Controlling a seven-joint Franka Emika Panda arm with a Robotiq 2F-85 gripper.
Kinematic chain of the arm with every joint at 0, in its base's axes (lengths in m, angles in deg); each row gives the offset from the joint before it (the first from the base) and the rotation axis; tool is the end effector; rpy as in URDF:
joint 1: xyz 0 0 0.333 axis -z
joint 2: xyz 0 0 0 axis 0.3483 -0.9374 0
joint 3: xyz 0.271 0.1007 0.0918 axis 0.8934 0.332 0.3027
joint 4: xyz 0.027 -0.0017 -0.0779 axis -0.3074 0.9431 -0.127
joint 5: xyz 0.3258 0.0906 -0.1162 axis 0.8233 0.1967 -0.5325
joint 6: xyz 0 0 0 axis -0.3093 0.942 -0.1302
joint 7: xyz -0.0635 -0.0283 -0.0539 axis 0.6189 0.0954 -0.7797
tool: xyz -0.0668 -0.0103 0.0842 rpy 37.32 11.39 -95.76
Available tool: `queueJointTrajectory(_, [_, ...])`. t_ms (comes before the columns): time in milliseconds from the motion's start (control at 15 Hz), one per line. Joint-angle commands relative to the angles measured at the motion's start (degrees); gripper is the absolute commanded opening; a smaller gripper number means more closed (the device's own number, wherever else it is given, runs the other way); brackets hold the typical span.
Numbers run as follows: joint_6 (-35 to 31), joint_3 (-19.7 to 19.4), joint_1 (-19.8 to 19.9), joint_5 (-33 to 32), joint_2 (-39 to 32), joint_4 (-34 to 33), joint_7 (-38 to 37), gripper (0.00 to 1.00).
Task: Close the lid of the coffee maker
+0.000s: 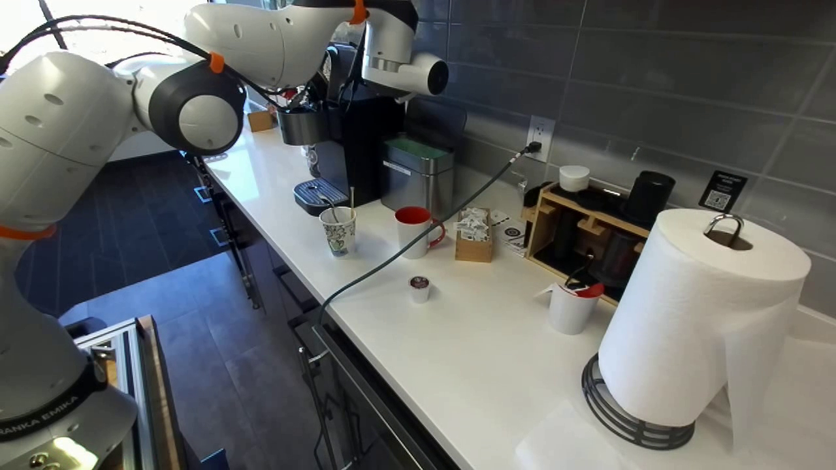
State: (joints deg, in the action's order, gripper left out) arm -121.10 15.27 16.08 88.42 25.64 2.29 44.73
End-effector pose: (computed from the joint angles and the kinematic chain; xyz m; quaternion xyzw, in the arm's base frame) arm 0.7174 0.1939 0.4971 -0.6774 0.1578 0.1412 0.7045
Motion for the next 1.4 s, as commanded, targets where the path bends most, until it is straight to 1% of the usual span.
queueJointTrajectory(0, [2.8, 2.2, 0.6, -0.2, -2.1, -3.0, 1.1, 1.0])
queueJointTrajectory(267, [3.7, 4.3, 0.6, 0.9, -3.5, -4.4, 5.4, 1.0])
queueJointTrajectory(400, [5.6, 5.9, 1.1, 2.6, -4.5, -5.2, 11.1, 1.0])
queueJointTrajectory(600, [7.4, 7.0, 1.9, 4.7, -5.4, -4.9, 18.3, 1.0])
queueJointTrajectory(1000, [9.7, 5.9, 1.6, 4.2, -5.4, -3.6, 28.5, 1.0])
queueJointTrajectory(1200, [8.3, 6.4, 2.0, 4.6, -4.1, -1.8, 35.5, 1.0])
queueJointTrajectory(1333, [7.7, 6.5, 2.6, 5.0, -3.2, -0.4, 38.8, 1.0])
